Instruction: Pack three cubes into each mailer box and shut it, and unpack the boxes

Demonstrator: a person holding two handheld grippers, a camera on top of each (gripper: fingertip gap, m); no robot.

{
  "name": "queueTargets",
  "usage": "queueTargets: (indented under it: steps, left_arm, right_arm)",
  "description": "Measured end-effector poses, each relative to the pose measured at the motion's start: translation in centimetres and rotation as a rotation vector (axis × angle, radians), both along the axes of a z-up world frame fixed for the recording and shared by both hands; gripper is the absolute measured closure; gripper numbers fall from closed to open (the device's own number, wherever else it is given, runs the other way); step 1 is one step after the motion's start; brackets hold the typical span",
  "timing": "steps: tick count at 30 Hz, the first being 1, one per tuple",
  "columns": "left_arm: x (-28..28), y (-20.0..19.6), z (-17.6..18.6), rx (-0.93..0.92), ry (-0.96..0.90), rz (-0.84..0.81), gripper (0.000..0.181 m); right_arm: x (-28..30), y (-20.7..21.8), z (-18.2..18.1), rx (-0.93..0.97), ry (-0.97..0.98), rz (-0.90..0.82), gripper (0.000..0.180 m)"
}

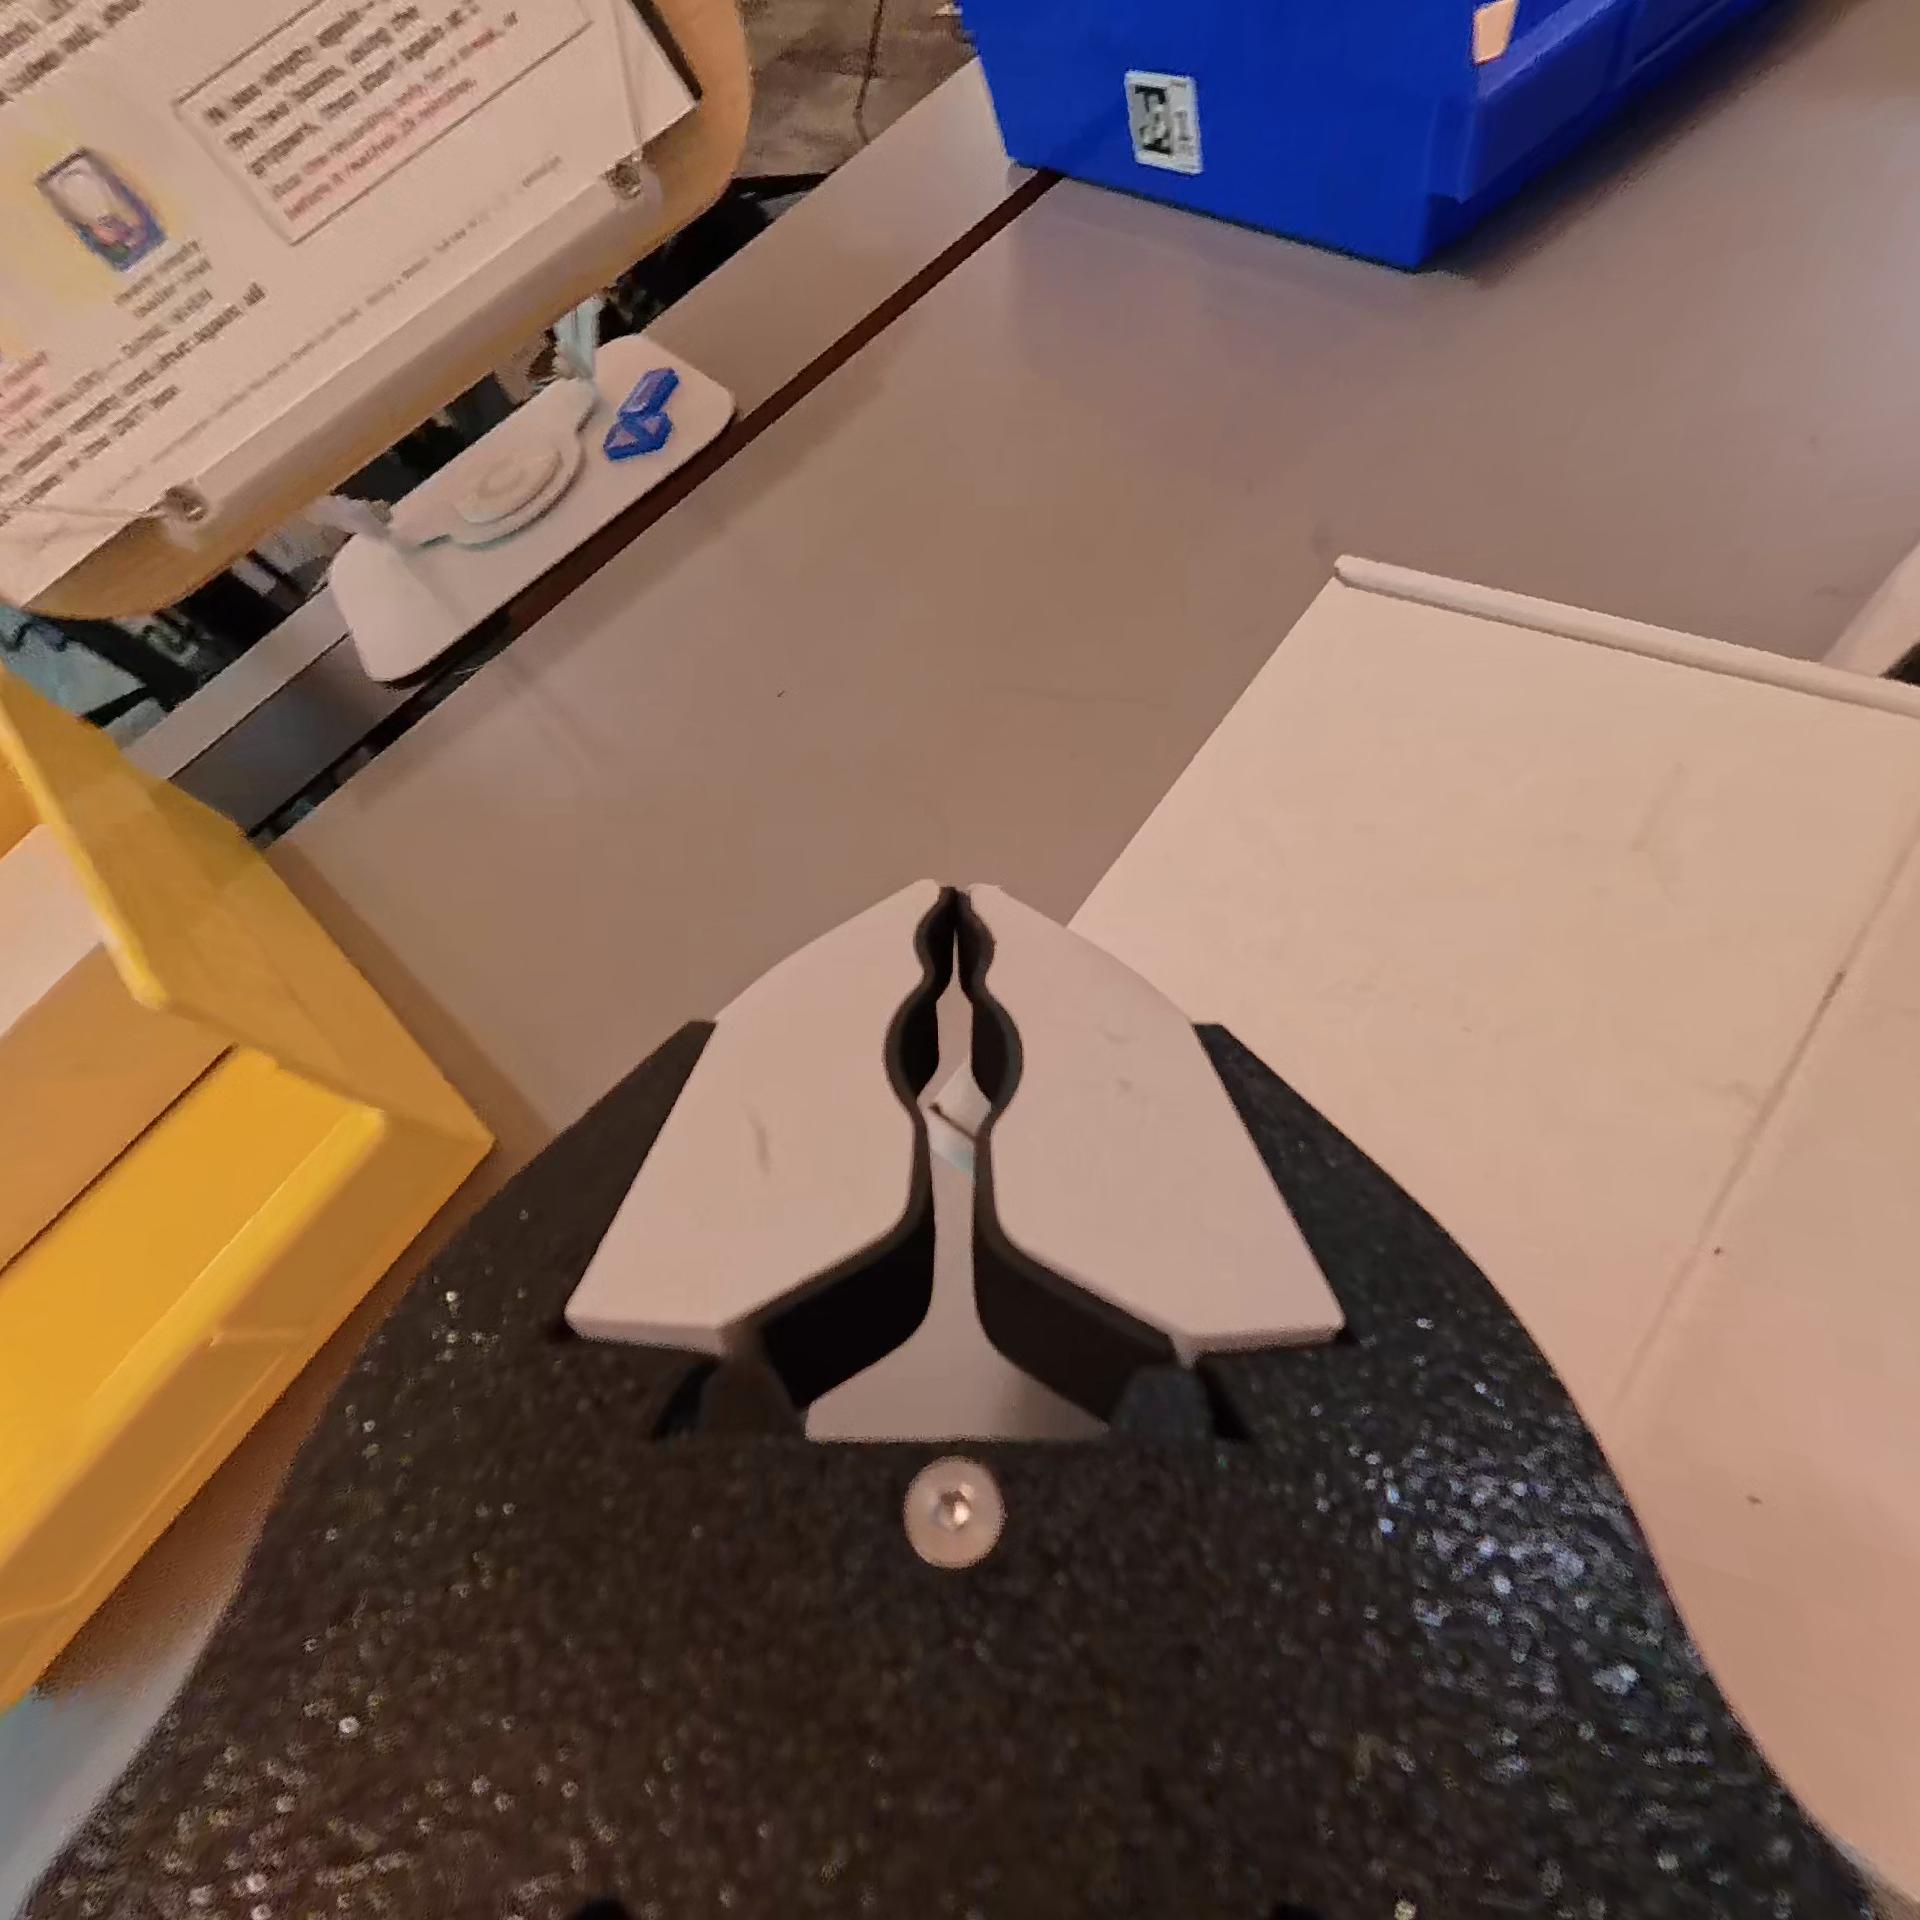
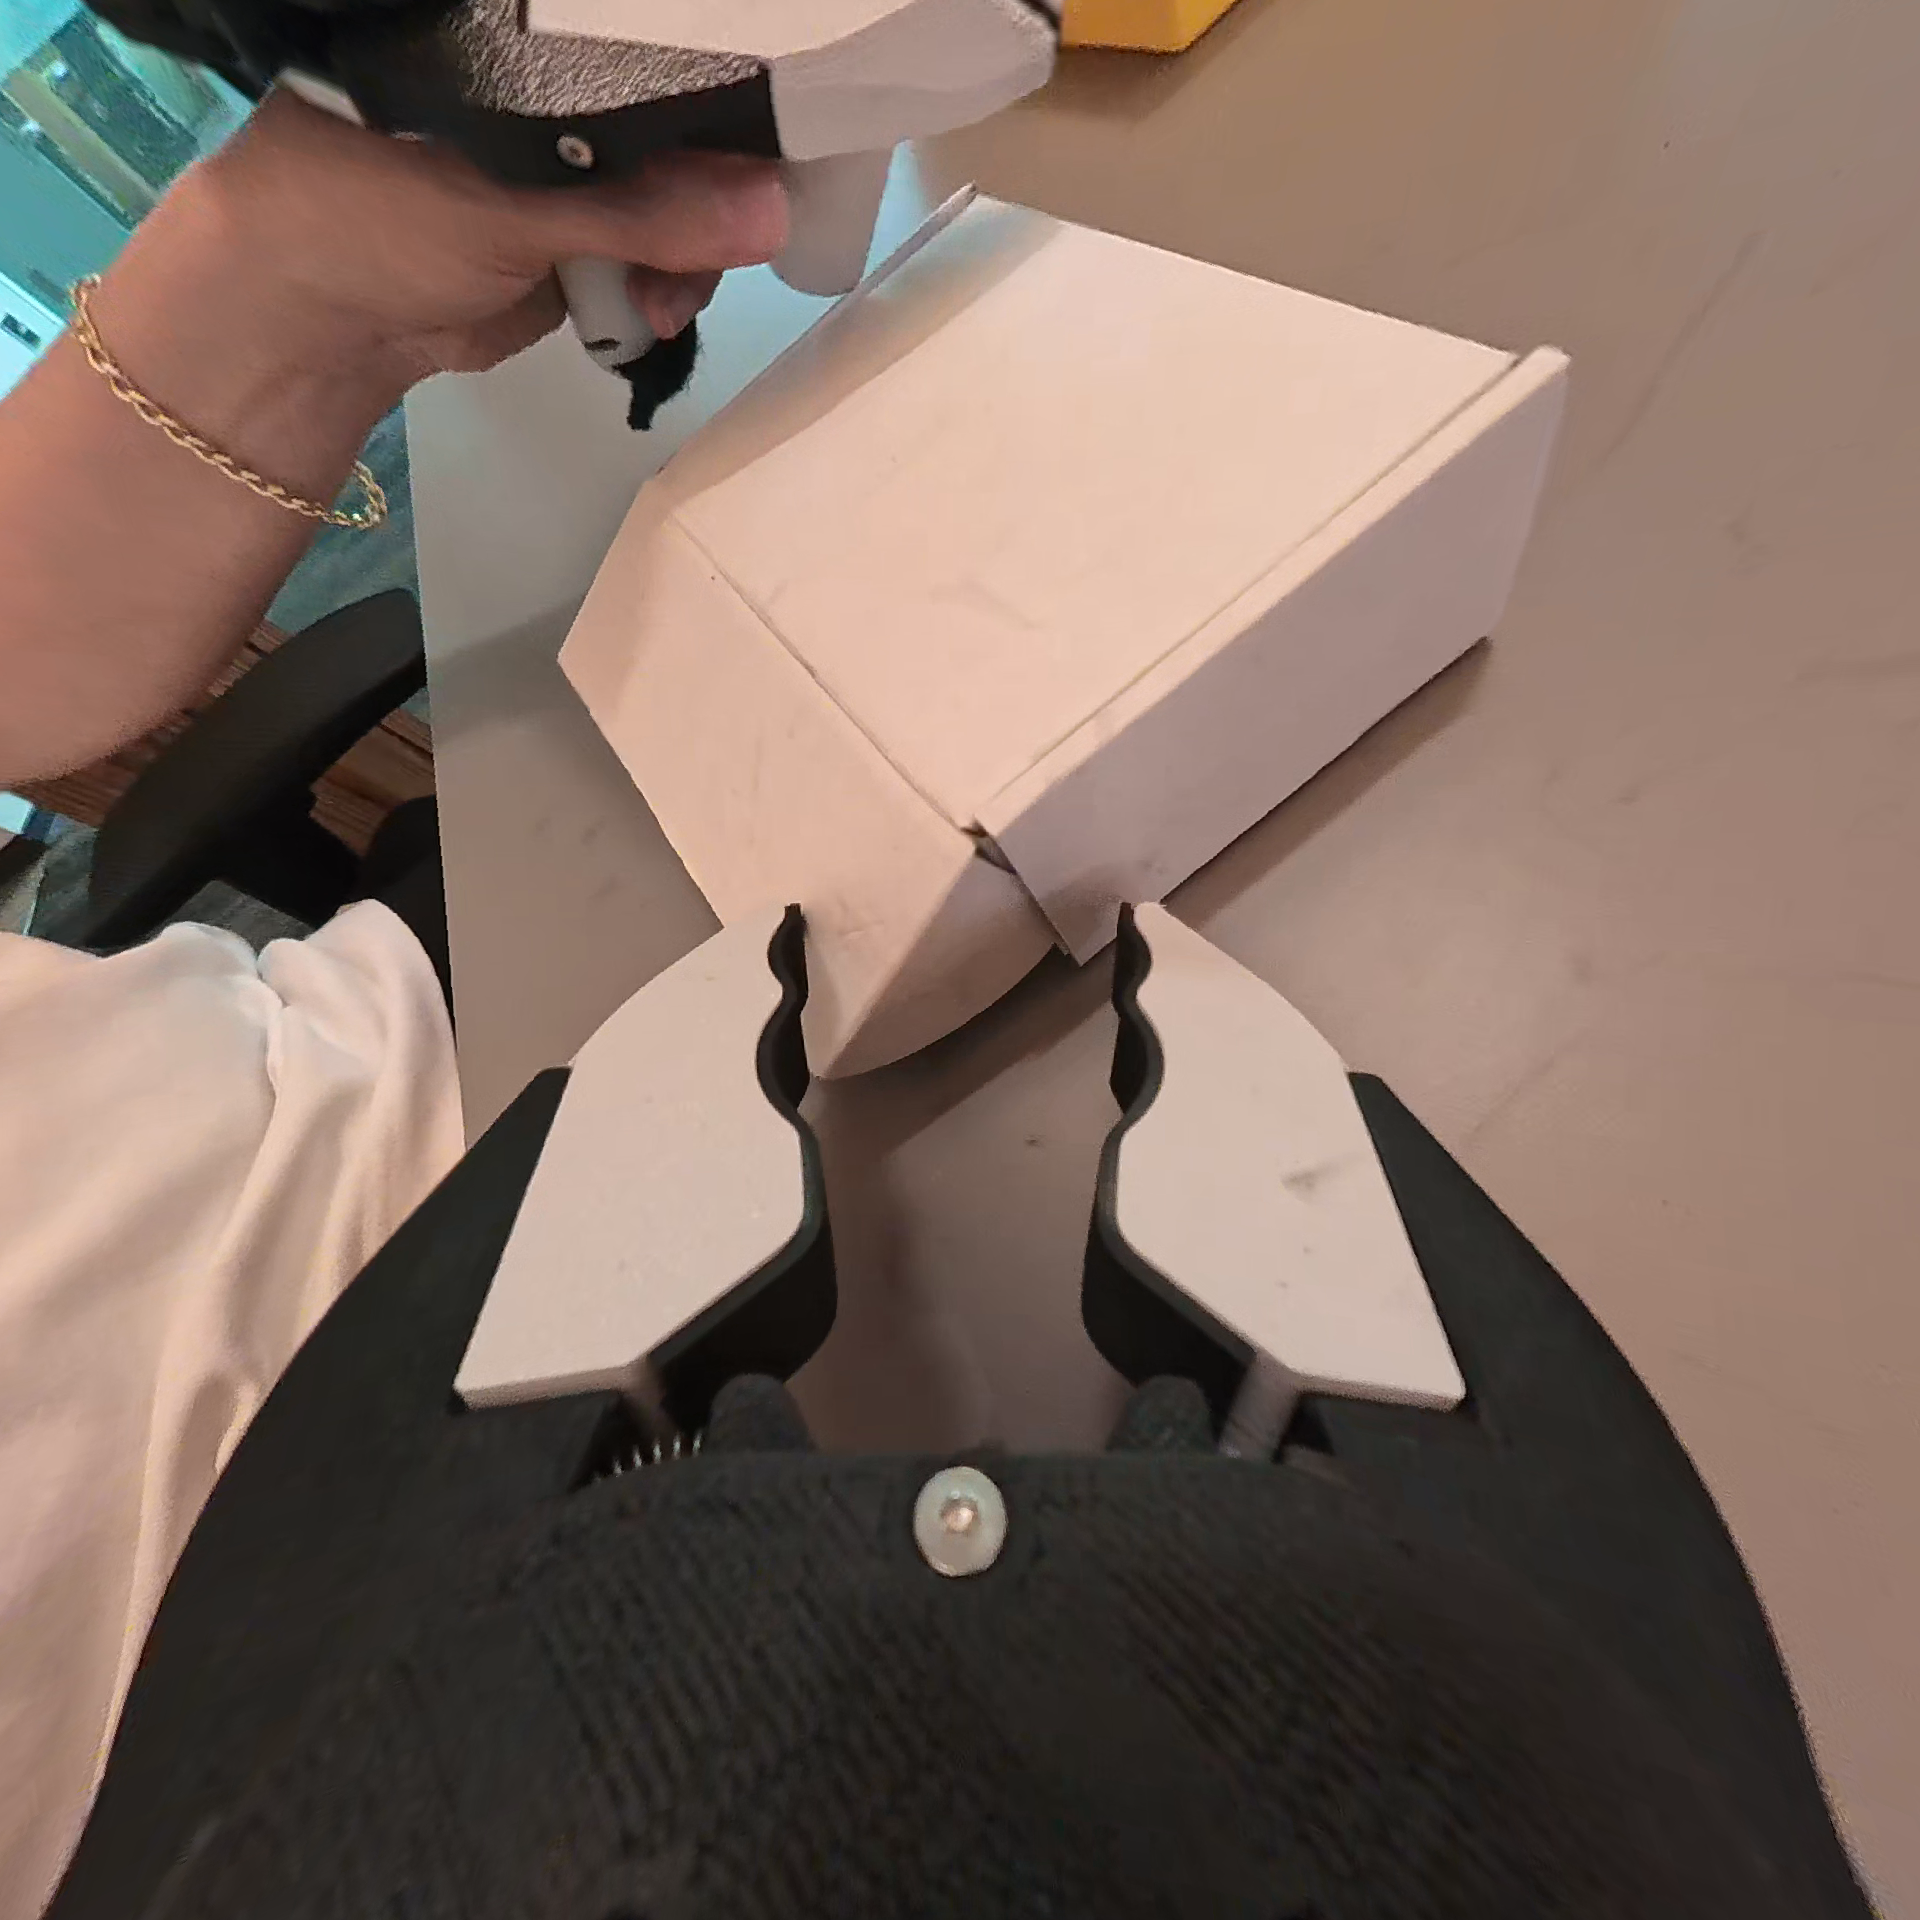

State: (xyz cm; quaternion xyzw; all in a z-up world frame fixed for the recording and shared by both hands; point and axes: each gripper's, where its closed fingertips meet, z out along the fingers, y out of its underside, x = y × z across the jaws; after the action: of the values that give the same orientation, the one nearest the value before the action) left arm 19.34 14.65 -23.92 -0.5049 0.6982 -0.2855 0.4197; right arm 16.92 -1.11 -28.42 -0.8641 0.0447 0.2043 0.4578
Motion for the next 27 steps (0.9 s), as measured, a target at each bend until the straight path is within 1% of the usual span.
queueTargets:
  steps: [2,6,8,10,12,14,17,20,24,27]
  left_arm:
    - [-0.9,0.6,0.2,-0.015,-0.011,0.044,0.18]
    - [-3.4,-0.4,0.5,-0.177,-0.046,0.023,0.173]
    - [-4.9,-0.4,0.3,-0.227,-0.044,0.031,0.165]
    - [-6.7,-1.3,0.5,-0.275,-0.064,-0.03,0.157]
    - [-8.9,-3.2,0.2,-0.304,-0.049,-0.16,0.142]
    - [-11.1,-4.2,-0.7,-0.224,-0.023,-0.228,0.134]
    - [-13.6,-5.6,-2.6,-0.024,0.016,-0.291,0.133]
    - [-14.4,-6.5,-4.4,0.097,0.055,-0.252,0.134]
    - [-13.5,-5.5,-5.1,0.224,0.052,-0.111,0.142]
    - [-13.1,-6.2,-5.3,0.194,0.076,-0.103,0.146]
  right_arm:
    - [0.2,0.0,0.0,-0.002,-0.005,-0.016,0.125]
    - [0.3,0.1,0.0,-0.001,-0.019,-0.012,0.125]
    - [0.4,0.2,0.1,0.007,-0.048,-0.008,0.122]
    - [0.5,0.3,0.3,0.02,-0.077,-0.007,0.12]
    - [0.3,0.1,0.3,0.008,-0.099,0.014,0.114]
    - [0.2,-0.1,0.3,-0.007,-0.138,0.04,0.11]
    - [0.4,0.1,0.9,0.009,-0.171,0.04,0.106]
    - [0.6,0.5,1.3,0.018,-0.127,0.013,0.11]
    - [0.2,0.6,1.1,-0.023,-0.063,-0.019,0.119]
    - [0.0,0.7,0.8,-0.043,-0.104,-0.012,0.122]
